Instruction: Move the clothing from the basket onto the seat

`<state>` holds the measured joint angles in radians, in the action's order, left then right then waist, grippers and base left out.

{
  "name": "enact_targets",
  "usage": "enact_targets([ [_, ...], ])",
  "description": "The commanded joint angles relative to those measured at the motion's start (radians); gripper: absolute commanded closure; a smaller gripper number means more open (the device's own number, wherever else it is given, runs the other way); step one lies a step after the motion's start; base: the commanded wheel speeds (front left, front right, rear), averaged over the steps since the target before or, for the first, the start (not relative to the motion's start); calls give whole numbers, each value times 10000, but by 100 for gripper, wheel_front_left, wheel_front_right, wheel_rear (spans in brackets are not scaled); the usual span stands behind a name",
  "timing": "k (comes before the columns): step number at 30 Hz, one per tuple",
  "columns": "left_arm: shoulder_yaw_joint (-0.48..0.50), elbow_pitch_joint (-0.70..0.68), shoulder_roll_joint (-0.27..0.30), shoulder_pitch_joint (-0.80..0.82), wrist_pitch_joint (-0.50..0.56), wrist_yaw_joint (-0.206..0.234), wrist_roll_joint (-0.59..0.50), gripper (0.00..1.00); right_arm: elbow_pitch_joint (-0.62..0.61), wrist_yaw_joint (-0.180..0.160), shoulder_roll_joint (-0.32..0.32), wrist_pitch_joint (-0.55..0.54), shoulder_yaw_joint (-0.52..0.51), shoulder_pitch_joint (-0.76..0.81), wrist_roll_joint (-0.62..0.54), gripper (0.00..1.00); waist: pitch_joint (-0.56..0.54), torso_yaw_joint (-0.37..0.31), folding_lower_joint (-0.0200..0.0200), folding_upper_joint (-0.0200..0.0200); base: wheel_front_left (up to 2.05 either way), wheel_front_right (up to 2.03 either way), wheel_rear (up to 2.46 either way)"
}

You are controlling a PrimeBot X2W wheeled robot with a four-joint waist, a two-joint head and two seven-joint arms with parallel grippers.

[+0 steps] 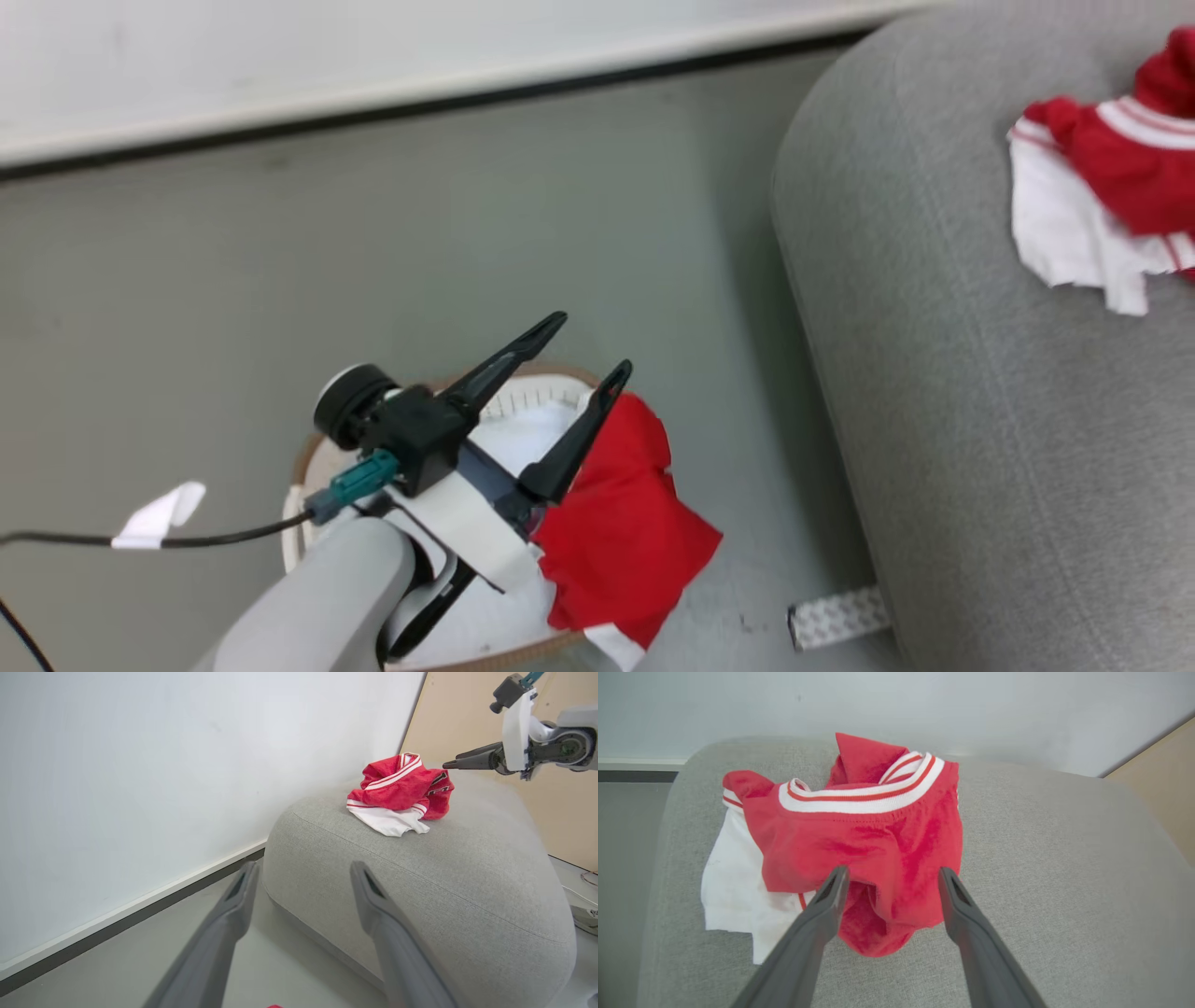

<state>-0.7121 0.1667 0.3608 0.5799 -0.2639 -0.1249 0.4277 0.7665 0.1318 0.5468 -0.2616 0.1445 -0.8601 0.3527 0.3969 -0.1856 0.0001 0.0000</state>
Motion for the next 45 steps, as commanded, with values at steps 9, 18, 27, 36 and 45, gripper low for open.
enact_targets([
  [9,1501,310,-375,-1252,-7,294,92,0,-2436,-22,277,748,734,1534,1313,0,-2305,693,-1,0,0,0,0],
  [18,3089,498,-510,-2336,-7,617,-41,0,-4486,-22,-729,1832,186,3351,1330,0,-3291,1268,-1,0,0,0,0],
  [27,4918,438,-979,-3642,-7,1153,-490,0,-5968,-22,-2600,3560,-736,5912,701,0,-3890,1651,-1,0,0,0,0],
  [36,6360,45,-1710,-5020,-7,1064,-1529,0,-5901,-22,-3783,5124,-457,7480,607,0,-3962,1567,-1,0,0,0,0],
  [45,7140,196,-2468,-5536,-7,405,-2218,0,-5538,-22,-4304,5267,-252,7753,244,0,-3844,1520,-1,0,0,0,0],
])
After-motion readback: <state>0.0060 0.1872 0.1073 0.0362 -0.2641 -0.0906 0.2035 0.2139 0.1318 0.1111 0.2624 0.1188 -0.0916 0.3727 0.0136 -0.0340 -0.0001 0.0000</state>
